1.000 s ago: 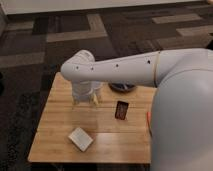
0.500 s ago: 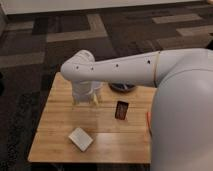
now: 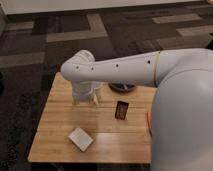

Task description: Knock the eraser over

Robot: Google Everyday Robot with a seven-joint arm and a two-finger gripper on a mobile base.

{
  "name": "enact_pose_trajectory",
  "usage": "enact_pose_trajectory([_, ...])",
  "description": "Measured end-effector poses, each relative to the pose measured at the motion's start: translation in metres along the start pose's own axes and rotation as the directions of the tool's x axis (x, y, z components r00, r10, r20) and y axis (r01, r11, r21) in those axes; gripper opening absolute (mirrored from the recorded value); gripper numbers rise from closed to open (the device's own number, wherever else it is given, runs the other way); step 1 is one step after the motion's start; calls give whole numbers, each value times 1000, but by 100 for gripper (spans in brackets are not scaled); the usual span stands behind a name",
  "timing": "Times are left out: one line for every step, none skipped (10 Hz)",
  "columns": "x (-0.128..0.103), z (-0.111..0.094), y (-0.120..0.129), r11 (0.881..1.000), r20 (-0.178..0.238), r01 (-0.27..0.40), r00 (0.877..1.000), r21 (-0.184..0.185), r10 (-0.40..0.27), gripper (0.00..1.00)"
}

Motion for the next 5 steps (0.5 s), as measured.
enact_pose_trajectory([-1,0,-1,1000,6,1,1000,0,-1,65])
enact_pose_trajectory([0,1,-3,1000,12,3,1000,-2,-3,65])
enact_pose_trajectory([2,2,-5,1000,14,5,1000,-2,-4,65])
enact_pose_trajectory([4,3,-7,1000,16,10,1000,-2,-10,65])
enact_pose_trajectory([6,4,-8,1000,19,16,1000,-5,-16,65])
